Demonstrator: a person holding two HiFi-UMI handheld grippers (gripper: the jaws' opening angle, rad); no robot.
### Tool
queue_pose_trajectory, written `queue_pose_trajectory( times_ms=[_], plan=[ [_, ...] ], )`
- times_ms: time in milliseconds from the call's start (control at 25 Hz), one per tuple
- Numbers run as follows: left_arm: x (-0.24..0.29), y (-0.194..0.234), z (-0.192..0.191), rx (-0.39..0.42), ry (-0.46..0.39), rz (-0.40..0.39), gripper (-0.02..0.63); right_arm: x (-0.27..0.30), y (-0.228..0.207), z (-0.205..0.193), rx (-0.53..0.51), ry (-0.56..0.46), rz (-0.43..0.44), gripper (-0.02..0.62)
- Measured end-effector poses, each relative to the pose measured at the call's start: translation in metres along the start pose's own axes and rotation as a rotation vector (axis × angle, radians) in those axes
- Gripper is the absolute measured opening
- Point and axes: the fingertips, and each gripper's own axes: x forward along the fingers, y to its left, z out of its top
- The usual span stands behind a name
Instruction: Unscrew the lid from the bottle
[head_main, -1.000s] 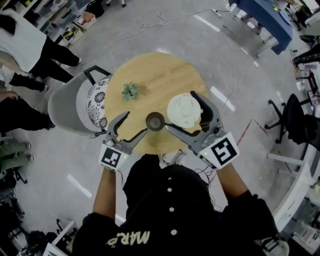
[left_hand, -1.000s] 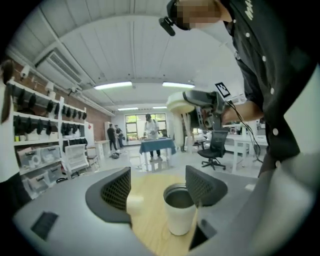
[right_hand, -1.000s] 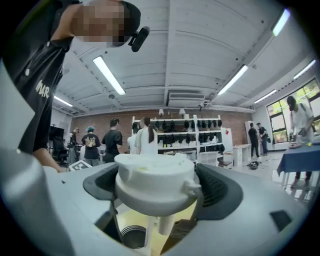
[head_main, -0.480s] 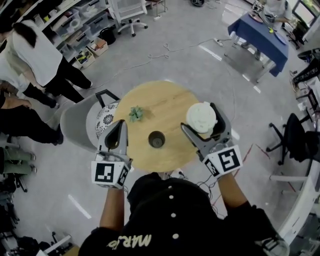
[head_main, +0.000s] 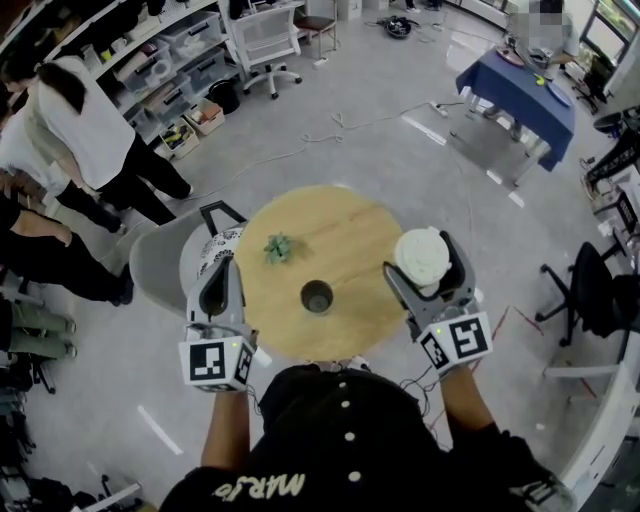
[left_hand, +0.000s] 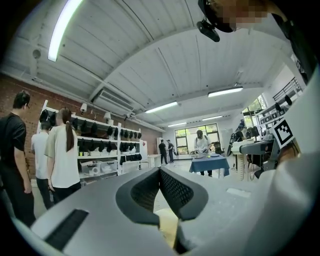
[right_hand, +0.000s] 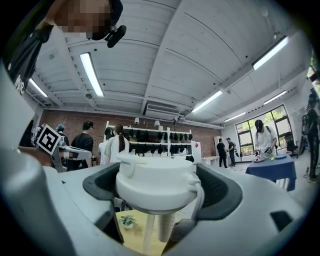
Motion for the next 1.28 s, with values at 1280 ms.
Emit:
queue_pose_trajectory(
  times_ms=[1280],
  plan=[
    [0.004,-0.015,-0.003,0.054,-0.029,-0.036,0.005,0.000,0.012,-0.006,-0.046,0.004,0.012,0.471]
  ],
)
